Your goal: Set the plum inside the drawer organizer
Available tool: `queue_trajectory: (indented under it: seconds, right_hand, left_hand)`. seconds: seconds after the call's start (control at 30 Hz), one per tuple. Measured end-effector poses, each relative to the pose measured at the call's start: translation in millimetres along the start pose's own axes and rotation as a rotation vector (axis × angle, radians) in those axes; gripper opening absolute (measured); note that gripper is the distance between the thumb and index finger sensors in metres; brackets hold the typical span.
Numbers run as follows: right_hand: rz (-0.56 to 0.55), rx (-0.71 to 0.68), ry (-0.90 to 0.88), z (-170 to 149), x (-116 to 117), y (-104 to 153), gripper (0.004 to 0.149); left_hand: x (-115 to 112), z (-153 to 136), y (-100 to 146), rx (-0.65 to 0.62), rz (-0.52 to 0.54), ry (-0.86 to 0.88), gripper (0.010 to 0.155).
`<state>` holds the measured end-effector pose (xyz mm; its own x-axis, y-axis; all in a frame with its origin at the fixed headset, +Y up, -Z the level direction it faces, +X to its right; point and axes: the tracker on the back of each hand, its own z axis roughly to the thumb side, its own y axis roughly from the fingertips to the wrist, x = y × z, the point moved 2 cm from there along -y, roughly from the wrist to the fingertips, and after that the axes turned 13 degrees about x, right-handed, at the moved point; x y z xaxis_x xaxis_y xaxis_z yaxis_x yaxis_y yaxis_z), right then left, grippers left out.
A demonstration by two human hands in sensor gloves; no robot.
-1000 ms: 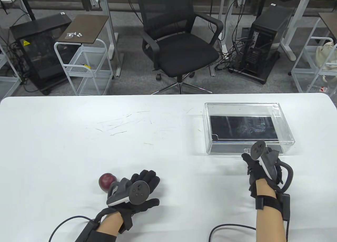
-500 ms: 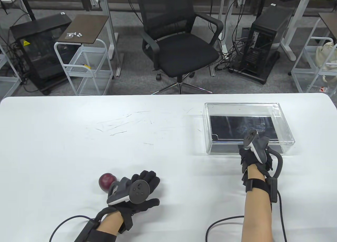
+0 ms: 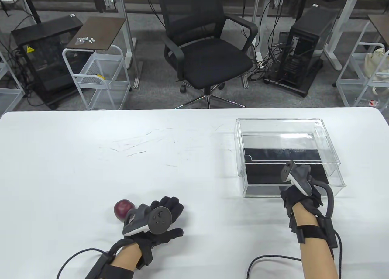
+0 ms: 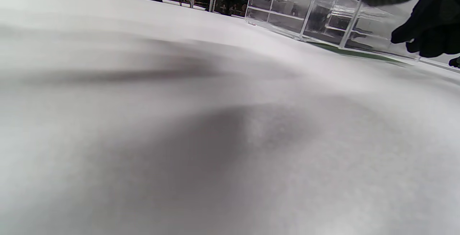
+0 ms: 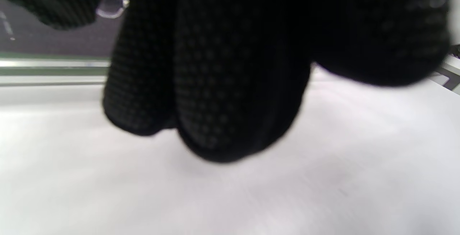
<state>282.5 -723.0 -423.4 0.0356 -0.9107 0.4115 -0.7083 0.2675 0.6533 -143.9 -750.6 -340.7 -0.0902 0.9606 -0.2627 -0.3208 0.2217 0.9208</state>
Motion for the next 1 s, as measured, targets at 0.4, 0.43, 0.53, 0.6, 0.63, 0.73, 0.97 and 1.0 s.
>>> queue_trajectory:
  seconds: [0.4, 0.43, 0.53, 0.6, 0.63, 0.73, 0.97, 1.0]
  right_hand:
    - [0.008, -0.008, -0.059, -12, 8, 19, 0.082]
    - [-0.023, -0.024, -0.067, -13, 1, 29, 0.083]
    - [-0.16, -0.129, -0.127, -4, -25, 65, 0.079]
    - [-0.269, -0.277, -0.205, 8, -38, 99, 0.077]
    - [-0.324, -0.438, -0.245, 19, -42, 122, 0.076]
    - [-0.399, -0.764, -0.267, 45, -31, 172, 0.077]
    - [-0.563, -1.005, -0.109, 81, 24, 205, 0.082]
    - [-0.569, -1.016, -0.092, 83, 28, 205, 0.082]
  left_hand:
    - [1, 1, 1, 0.005, 0.013, -0.018, 0.08]
    - [1, 0, 1, 0.005, 0.016, -0.014, 0.08]
    - [2, 0, 2, 0.006, 0.021, -0.008, 0.08]
    - [2, -1, 2, 0.008, 0.02, -0.006, 0.08]
    - [2, -1, 2, 0.009, 0.018, -0.007, 0.08]
    - [2, 0, 2, 0.01, 0.015, -0.009, 0.08]
    - [4, -2, 3, 0.004, 0.029, -0.001, 0.081]
    - [4, -2, 3, 0.005, 0.033, 0.002, 0.081]
